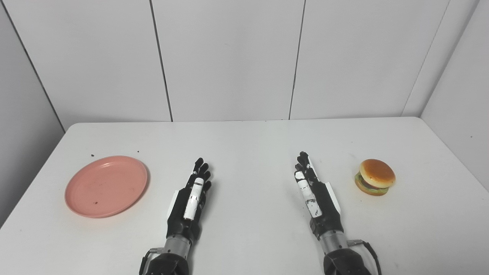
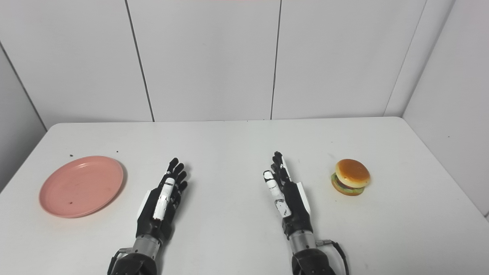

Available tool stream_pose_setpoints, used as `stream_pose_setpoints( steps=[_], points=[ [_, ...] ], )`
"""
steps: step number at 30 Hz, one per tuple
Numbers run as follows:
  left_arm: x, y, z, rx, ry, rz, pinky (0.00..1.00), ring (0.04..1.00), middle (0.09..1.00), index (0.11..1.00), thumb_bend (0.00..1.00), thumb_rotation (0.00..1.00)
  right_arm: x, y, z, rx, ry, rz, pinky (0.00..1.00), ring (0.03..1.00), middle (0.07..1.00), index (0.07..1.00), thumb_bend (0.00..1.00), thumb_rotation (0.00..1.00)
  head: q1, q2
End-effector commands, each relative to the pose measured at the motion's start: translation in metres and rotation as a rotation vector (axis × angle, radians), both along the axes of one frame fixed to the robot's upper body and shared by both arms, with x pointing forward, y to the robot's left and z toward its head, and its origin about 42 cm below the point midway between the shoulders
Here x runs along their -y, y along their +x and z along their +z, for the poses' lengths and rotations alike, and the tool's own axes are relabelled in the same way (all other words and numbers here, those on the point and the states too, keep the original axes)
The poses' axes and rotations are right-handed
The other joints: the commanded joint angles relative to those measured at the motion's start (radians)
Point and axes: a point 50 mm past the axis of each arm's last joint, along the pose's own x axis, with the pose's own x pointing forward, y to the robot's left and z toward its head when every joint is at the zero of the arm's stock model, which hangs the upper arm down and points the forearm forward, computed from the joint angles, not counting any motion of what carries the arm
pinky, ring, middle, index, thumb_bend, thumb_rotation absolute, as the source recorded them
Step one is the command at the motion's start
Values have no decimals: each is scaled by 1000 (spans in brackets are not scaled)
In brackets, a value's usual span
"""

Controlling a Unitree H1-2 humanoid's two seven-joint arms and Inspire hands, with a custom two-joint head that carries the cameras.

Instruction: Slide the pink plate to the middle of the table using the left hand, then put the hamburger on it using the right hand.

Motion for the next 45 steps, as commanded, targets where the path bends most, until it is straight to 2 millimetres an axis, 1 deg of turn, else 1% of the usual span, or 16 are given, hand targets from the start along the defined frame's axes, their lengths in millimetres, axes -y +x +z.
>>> stream_pose_setpoints(
  steps=[1,7,13,19,21,30,33,34,35,36,37,38,39,42,44,45],
  points=[
    [-1,-2,-2,-9,4,6,1000,1000,1000,1000,310,838,-1,4,9,29,9,6,996,993,1000,1000,537,884,2,1],
    [-1,-1,-3,-7,2,3,1000,1000,1000,1000,296,814,-1,4,10,31,-1,1,990,990,1000,1000,544,885,1,1],
    [-1,-1,-1,-15,9,-1,1000,1000,1000,1000,312,865,-1,4,10,27,2,7,993,989,1000,1000,547,885,1,2],
    [-1,-1,-2,-9,7,3,1000,1000,1000,1000,311,839,-1,5,10,27,5,9,1000,996,1000,1000,558,881,1,7],
    [-1,-1,-2,-14,7,1,1000,1000,1000,1000,306,791,0,5,10,26,4,10,1000,997,1000,1000,561,884,1,7],
    [0,0,-1,-12,21,-11,1000,1000,1000,1000,304,853,-1,5,10,23,8,7,995,992,1000,1000,554,882,2,10],
    [1,0,-1,-12,32,-13,1000,1000,1000,1000,313,878,1,5,10,22,3,10,1000,996,1000,1000,560,890,33,7],
    [3,-1,-1,-5,43,-12,1000,1000,1000,1000,314,879,3,4,10,22,21,8,1000,997,1000,1000,561,892,75,-1],
    [4,-2,-1,1,52,-12,1000,1000,1000,1000,335,824,4,3,9,22,35,5,1000,1000,1000,1000,538,861,75,-1],
    [7,-3,-2,6,52,-7,1000,1000,1000,1000,337,820,7,1,9,26,38,5,1000,1000,1000,1000,536,858,131,-11],
    [9,-4,-2,10,52,-4,1000,1000,1000,1000,353,779,9,0,9,29,39,5,1000,1000,1000,1000,518,873,131,-11],
    [13,-4,-4,4,49,-7,1000,1000,1000,1000,361,757,13,-1,9,34,31,2,1000,1000,1000,1000,508,881,183,-22],
    [16,-5,-5,0,47,-9,1000,1000,1000,1000,372,744,16,-1,9,38,26,1,990,995,1000,1000,488,882,191,-23],
    [28,-5,-7,-12,41,3,1000,1000,1000,1000,363,692,28,-4,7,41,27,-1,991,992,1000,1000,468,885,275,-46],
    [34,-6,-8,-4,68,9,1000,1000,1000,1000,355,753,34,-4,5,41,33,3,999,998,1000,1000,456,887,311,-59],
    [36,-6,-9,-5,85,9,1000,1000,1000,1000,355,757,35,-3,4,35,50,5,1000,998,1000,1000,456,887,311,-59]
  ],
)
